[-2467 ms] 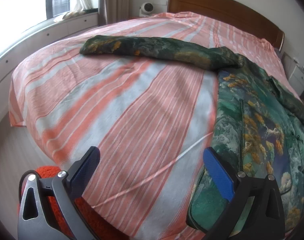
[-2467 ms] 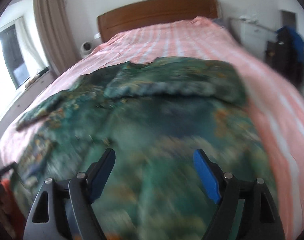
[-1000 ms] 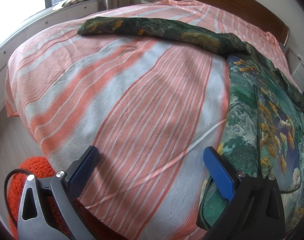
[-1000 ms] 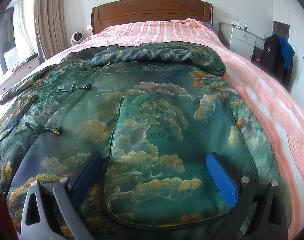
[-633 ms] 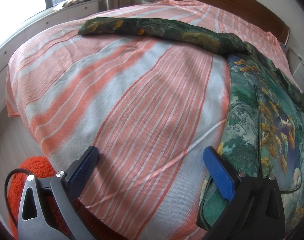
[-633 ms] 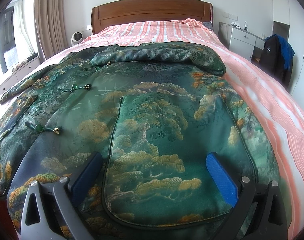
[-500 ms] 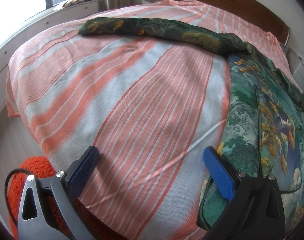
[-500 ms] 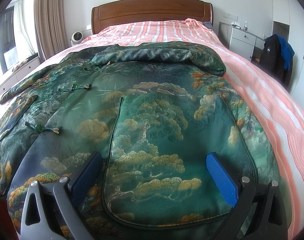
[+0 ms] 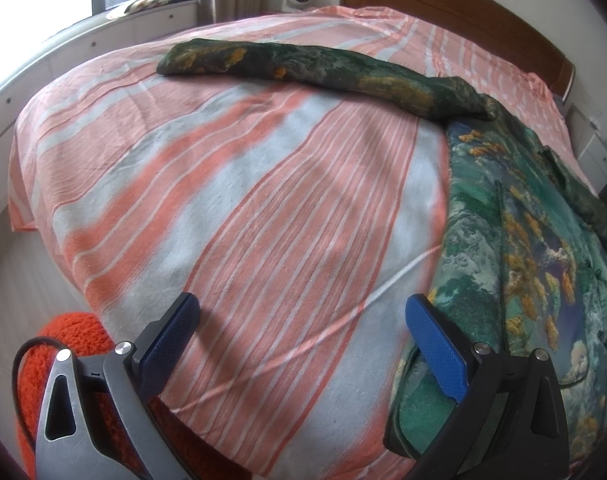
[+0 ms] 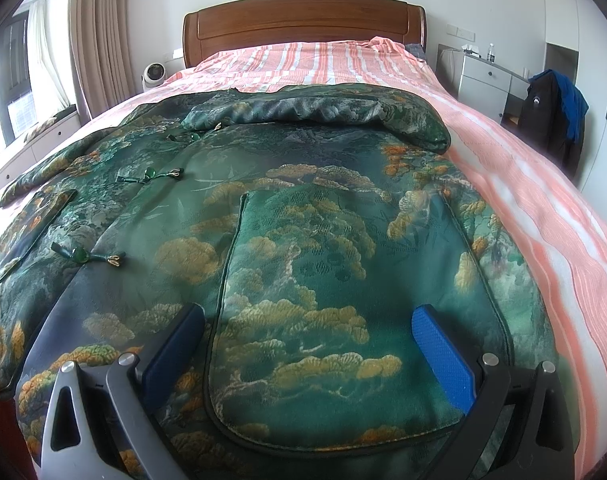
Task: Fold large clothes
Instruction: 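Grasp the jacket hem with the left gripper while the right gripper grasps the hem too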
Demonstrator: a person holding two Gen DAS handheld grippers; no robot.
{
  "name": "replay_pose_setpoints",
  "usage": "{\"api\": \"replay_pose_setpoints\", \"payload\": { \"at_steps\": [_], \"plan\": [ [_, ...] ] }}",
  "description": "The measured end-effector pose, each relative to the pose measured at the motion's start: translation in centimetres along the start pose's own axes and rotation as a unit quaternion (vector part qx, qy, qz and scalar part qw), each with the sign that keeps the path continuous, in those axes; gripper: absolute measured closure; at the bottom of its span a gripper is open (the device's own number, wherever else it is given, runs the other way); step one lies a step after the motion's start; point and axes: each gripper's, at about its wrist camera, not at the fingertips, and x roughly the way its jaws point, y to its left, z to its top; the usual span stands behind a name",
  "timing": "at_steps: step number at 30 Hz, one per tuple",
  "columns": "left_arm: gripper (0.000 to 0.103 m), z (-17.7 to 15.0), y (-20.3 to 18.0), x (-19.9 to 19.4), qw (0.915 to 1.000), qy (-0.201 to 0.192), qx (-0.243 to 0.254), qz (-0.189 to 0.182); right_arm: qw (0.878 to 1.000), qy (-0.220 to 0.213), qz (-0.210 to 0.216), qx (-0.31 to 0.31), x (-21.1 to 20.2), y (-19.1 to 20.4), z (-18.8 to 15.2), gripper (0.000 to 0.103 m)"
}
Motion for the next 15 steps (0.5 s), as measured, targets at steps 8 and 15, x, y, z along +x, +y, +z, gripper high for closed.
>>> {"api": "replay_pose_setpoints", "payload": {
  "at_steps": [8, 15],
  "plan": [
    [0.001, 1.4, -1.8, -2.1, 0.9792, 0.045, 0.030, -0.196, 0.991, -0.061, 0.056, 0.107, -6.7, -6.8, 2.7, 0.002],
    [0.003, -0.6, -6.3, -0.4, 0.9649, 0.094, 0.114, -0.218, 0.982, 0.083, 0.045, 0.163, -5.2, -14.2, 0.2, 0.005]
  ]
}}
